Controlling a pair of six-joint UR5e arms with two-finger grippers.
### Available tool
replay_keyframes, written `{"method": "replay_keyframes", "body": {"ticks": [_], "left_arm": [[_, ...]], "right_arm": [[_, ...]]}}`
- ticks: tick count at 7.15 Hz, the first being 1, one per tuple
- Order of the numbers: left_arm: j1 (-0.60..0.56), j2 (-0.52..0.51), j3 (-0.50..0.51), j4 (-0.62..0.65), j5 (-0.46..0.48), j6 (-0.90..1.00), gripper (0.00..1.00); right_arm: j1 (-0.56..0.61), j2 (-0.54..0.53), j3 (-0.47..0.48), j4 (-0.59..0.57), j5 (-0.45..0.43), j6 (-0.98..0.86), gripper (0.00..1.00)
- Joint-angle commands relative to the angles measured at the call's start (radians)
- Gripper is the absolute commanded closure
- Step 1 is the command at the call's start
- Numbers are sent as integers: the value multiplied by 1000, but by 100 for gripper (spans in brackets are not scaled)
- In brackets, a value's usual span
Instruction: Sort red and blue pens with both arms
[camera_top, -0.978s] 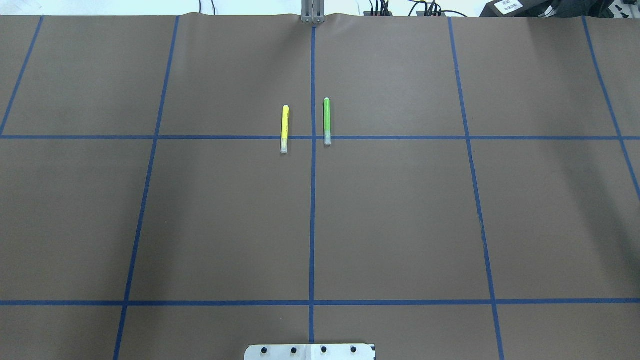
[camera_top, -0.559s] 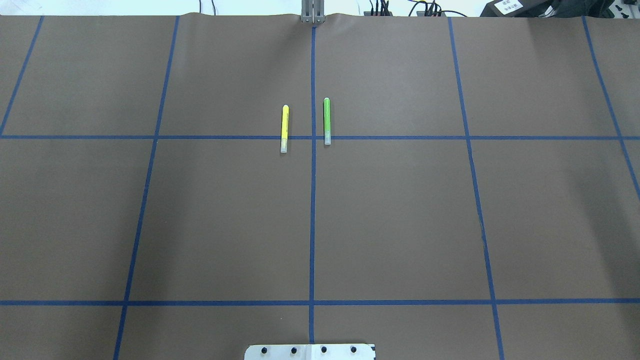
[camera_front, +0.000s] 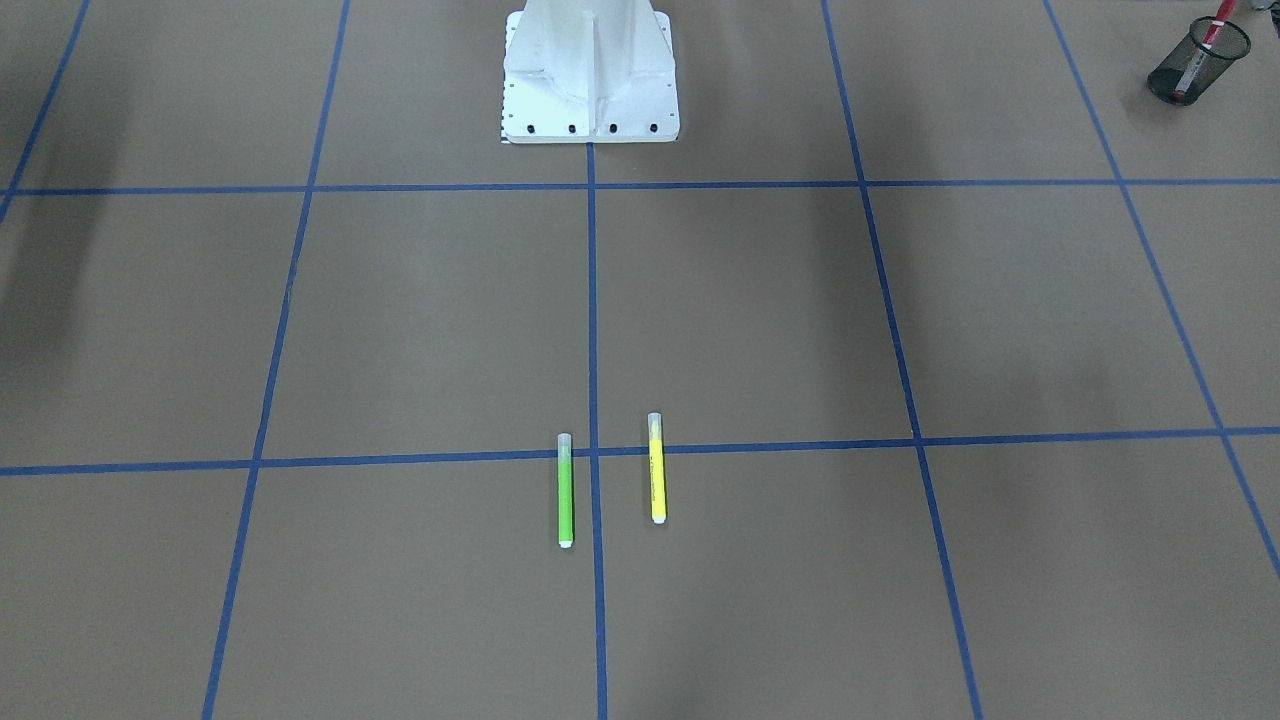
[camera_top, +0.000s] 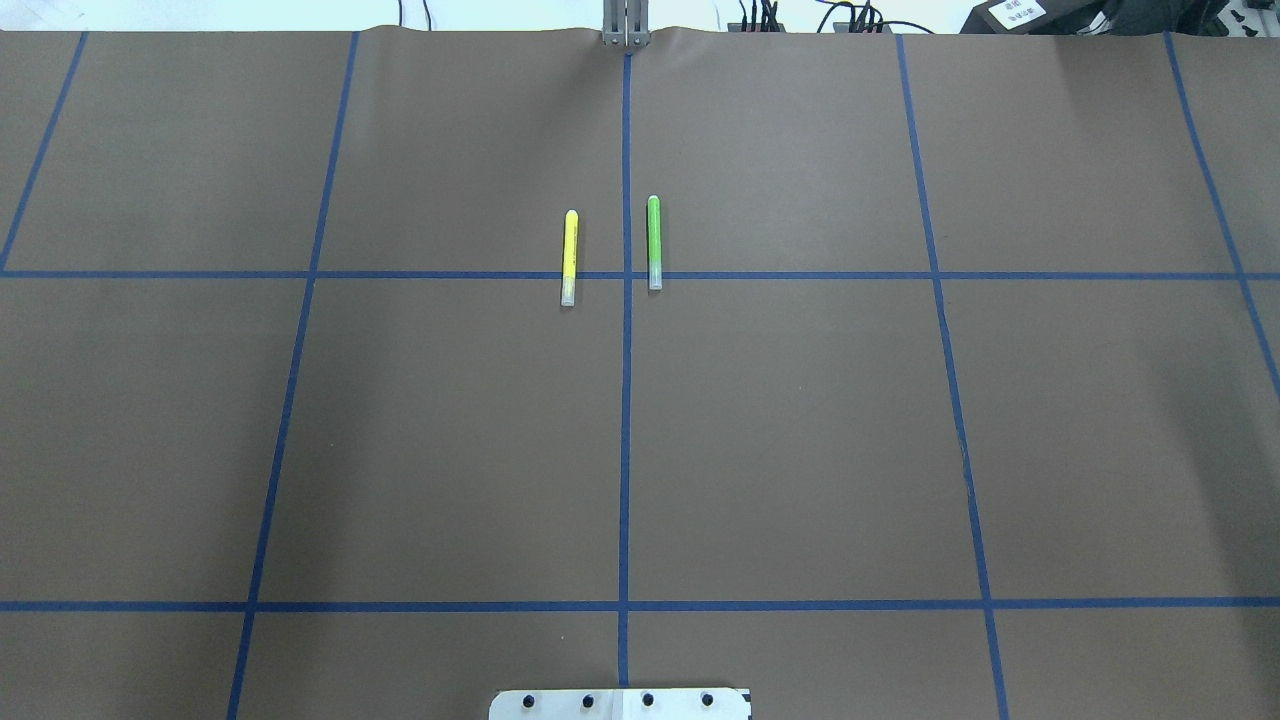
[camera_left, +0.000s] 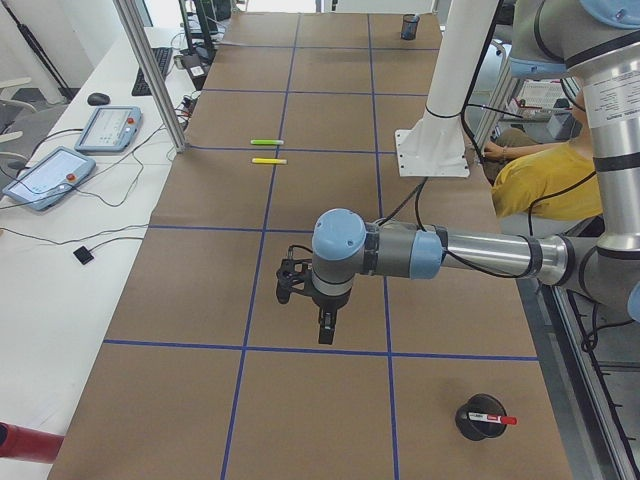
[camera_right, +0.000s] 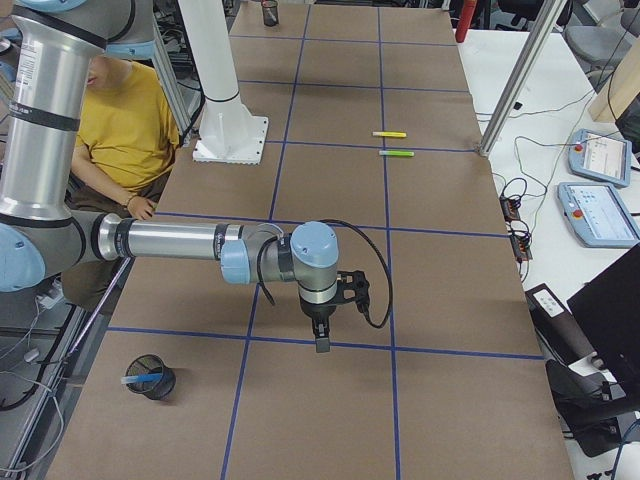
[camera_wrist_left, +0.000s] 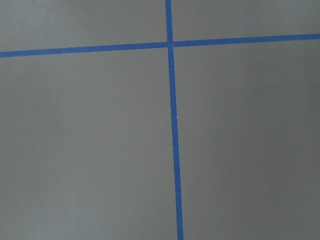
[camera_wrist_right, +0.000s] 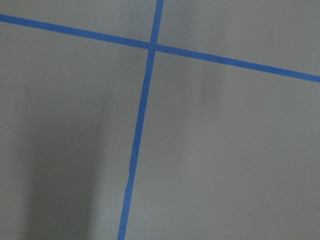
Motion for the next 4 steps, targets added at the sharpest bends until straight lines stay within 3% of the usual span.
{"method": "replay_keyframes", "body": {"ticks": [1,4], "left_arm": [[1,-1,3,-1,2,2,0],[1,-3,10,-1,0,5,0]], "right_arm": [[8,-13,-9,2,27,-4,0],[8,-11,5,5,44,-5,0]]}}
